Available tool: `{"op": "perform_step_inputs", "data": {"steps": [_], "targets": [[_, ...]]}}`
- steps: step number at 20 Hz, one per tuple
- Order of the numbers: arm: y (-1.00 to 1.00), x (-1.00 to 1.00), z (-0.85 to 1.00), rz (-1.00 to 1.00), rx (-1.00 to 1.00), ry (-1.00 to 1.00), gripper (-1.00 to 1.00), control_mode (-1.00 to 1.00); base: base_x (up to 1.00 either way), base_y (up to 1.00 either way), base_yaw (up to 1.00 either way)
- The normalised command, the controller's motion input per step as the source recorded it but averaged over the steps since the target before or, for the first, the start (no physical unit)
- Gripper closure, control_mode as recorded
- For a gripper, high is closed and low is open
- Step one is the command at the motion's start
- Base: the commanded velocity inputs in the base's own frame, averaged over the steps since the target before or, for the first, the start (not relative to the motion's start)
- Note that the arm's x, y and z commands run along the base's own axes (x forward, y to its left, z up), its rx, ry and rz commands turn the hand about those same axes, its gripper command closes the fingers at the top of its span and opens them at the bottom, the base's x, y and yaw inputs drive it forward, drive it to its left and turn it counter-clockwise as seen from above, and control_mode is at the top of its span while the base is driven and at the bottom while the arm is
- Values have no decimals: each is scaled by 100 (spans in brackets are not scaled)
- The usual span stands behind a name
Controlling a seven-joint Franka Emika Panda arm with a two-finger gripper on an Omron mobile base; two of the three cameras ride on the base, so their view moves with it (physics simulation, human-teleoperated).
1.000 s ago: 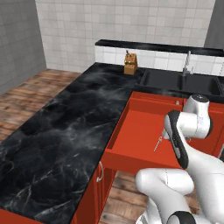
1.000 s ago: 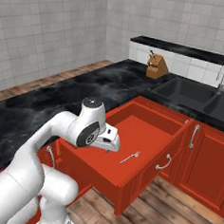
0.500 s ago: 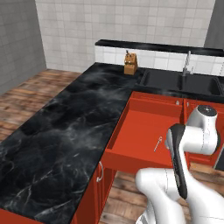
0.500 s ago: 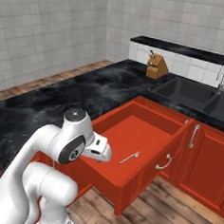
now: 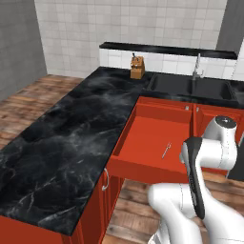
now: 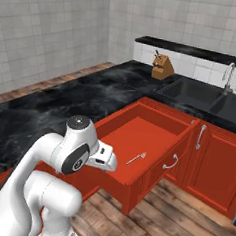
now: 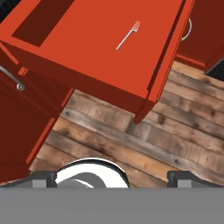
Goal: Organize the utensils by type. Pick up the wooden spoons from the counter and place them in the open cabinet. Then pick up the metallic utensils from the counter and place them in the open drawer.
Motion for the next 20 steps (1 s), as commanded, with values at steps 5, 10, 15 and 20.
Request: {"op": "perform_step_inputs", "data": {"steps": [5,10,15,20], "targets": [[0,0,0,0,0,0,-100,100,-76,-16,-34],[0,0,0,0,0,0,-100,100,-8,11,-98],[0,0,0,0,0,0,-100,100,0,10,-100],[0,0,0,0,0,0,-100,100,0,7,-100]]}}
